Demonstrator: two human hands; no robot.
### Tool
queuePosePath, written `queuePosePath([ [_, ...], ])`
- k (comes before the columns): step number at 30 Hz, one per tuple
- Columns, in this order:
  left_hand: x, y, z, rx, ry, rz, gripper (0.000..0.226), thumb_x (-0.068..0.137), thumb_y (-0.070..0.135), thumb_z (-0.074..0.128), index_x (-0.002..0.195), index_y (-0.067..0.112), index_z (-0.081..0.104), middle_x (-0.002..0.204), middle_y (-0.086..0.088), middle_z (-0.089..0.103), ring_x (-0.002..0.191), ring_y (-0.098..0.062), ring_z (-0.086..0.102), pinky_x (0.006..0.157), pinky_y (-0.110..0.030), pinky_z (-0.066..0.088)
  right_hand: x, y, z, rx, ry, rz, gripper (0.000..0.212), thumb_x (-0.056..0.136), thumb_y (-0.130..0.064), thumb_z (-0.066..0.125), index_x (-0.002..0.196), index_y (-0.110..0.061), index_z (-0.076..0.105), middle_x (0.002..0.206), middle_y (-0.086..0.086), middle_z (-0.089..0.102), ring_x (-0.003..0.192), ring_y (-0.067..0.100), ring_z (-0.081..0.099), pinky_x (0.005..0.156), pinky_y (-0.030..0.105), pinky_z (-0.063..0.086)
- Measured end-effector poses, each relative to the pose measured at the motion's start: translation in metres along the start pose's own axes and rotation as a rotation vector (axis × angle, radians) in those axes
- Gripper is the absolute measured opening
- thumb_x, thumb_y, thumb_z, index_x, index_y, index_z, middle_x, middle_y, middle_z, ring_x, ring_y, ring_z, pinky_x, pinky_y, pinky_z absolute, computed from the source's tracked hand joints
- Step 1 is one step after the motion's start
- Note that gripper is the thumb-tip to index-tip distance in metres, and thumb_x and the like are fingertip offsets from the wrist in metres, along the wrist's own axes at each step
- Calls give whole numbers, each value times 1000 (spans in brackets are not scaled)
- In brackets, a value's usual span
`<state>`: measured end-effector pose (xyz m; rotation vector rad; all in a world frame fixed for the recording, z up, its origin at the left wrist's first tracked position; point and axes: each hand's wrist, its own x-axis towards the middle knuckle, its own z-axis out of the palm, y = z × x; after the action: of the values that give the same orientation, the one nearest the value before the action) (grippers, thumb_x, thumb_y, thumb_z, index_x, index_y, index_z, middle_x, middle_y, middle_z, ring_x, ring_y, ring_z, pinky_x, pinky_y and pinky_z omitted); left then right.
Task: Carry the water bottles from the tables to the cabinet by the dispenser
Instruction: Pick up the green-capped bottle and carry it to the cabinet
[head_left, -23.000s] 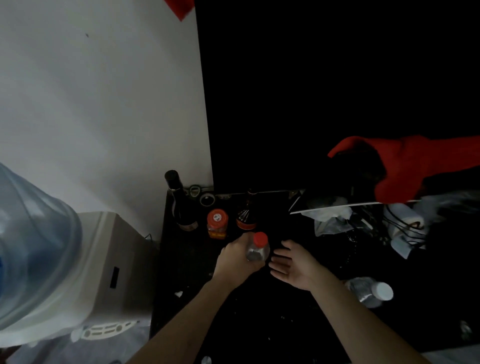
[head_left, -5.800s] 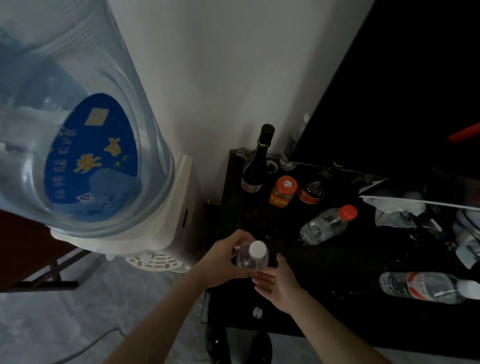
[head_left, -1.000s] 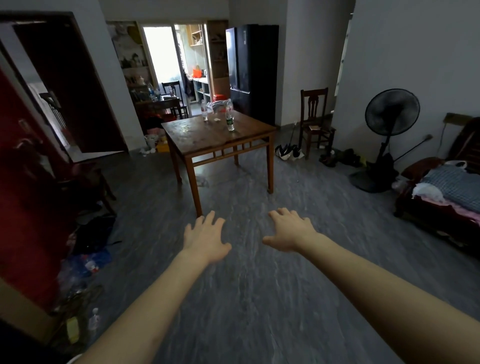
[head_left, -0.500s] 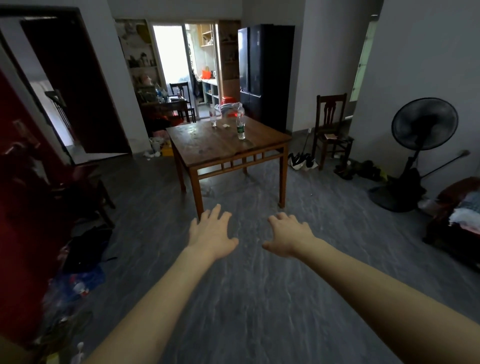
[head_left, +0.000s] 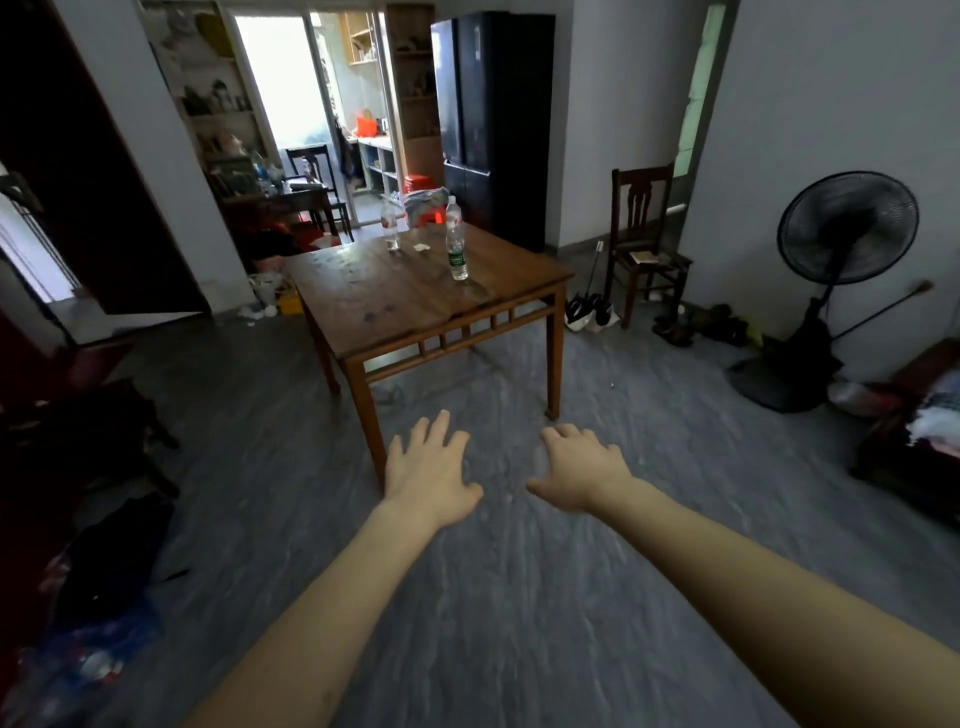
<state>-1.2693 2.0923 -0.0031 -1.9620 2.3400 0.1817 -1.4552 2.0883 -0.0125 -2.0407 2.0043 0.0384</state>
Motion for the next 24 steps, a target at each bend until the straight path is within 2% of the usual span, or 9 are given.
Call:
queuePosePath([
  [6,88,-1,-1,7,-31,5,74,93,50,56,157,29,25,170,-2,0,156,-27,2,124,-52,10,85,13,-12,-15,29,-16,73,87,-55,57,149,-22,34,153,4,37,138,28,36,110,52,32],
  [13,225,4,-30,13,-47,-32,75,93,51,55,158,29,23,170,-2,1,156,-27,2,125,-52,10,215,49,-63,7,78,-24,68,87,-55,56,144,-23,39,147,4,42,134,28,41,107,51,36],
  [19,324,17,-46,-9,-54,-40,75,93,52,57,157,28,26,170,-2,6,155,-27,10,124,-52,15,316,69,-93,23,54,-26,73,88,-56,56,150,-23,34,153,4,37,139,28,36,109,52,34],
  [24,390,12,-52,14,-99,-76,74,94,53,56,157,28,26,170,-3,4,155,-27,9,124,-53,15,381,77,-107,38,16,-49,73,89,-57,55,150,-24,33,155,3,34,141,28,34,110,53,32],
])
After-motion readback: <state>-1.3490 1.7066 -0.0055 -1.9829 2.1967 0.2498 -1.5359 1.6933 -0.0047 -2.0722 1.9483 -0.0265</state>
